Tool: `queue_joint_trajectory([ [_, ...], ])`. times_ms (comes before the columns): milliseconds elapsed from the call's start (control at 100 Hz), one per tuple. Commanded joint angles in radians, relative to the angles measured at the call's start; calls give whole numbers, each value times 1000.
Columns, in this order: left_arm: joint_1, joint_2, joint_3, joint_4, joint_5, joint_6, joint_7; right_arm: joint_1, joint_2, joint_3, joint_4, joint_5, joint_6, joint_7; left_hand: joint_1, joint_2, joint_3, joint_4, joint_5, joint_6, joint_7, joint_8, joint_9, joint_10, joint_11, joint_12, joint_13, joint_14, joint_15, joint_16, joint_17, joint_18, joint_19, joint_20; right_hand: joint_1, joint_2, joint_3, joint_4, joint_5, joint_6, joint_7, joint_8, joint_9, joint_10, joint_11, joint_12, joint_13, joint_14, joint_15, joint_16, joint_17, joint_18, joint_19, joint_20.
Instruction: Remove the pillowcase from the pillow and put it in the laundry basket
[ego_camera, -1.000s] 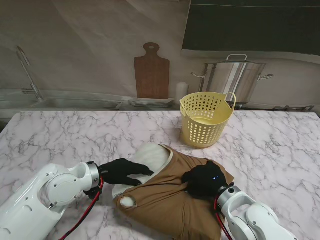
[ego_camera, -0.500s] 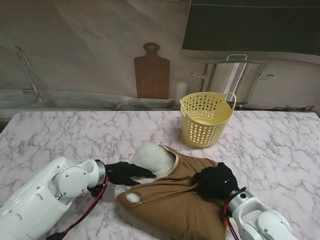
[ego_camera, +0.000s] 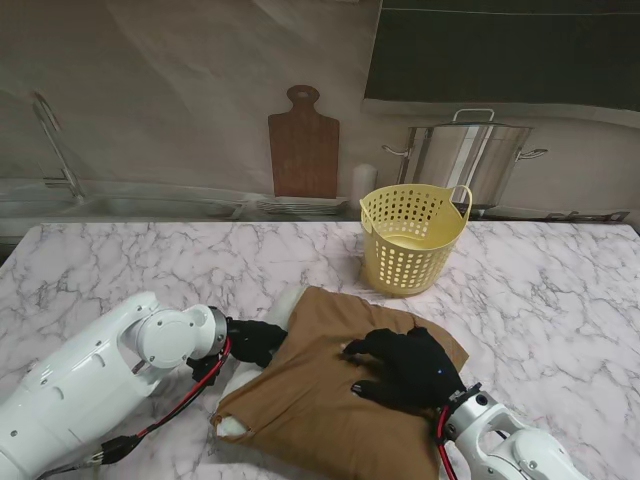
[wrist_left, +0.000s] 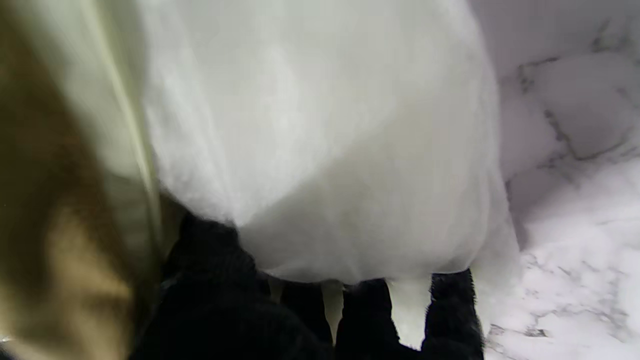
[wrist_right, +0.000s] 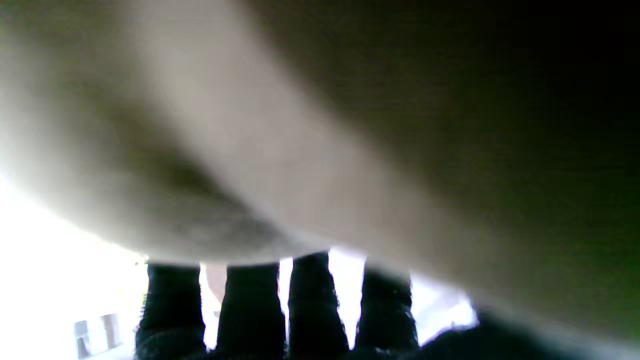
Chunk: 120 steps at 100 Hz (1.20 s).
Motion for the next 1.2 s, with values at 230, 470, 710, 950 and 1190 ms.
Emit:
queue_joint_trajectory([
  [230,-109,-18,156,121,-77,113,-45,-32,-7,-57,-82,-54,-16,-76,91,24,61,36,-8,98,-1,-13,-35,135,-25,-12,29,169,-16,-14,-7,4,193,16,-195,-9,-5,-7,-183,25,-205,-110,-191,32,-165,-179,-193,74,-148,-144,-131,53,-197,-76],
  [470,-186,-31,247,176,-146,160,-40,-5,20,-89,-94,-128,-12,97,113,31,54,38,-12,99,-3,-13,-33,138,-26,-7,25,174,-17,-12,-12,1,194,25,48,-172,32,2,-18,-138,15,34,-64,-45,-115,-145,-77,-2,-86,-95,-101,76,-226,-73],
  [710,-119,-7,172,128,-60,122,-70,-4,23,-43,-73,-94,29,204,89,20,48,38,-17,100,-4,-13,-42,137,-31,-7,16,177,-20,-12,-17,0,183,26,372,-245,535,-77,461,-214,512,191,475,-154,0,190,203,-78,54,28,-52,96,-199,-133],
  [950,18,18,8,25,94,71,-136,-62,30,57,-104,-149,-49,261,76,10,49,39,-25,101,-8,-14,-49,137,-34,-8,10,178,-24,-14,-19,1,172,26,401,-263,676,-112,507,-241,601,404,582,-168,163,366,355,-131,163,200,69,64,-77,-74],
  [1190,92,26,-78,-40,171,25,-174,-79,33,107,-89,-272,-35,223,66,-1,50,41,-27,101,-10,-14,-48,137,-35,-8,10,175,-25,-16,-16,1,161,25,412,-238,651,-139,535,-280,601,420,571,-178,109,331,342,-138,139,197,87,43,-39,-68],
])
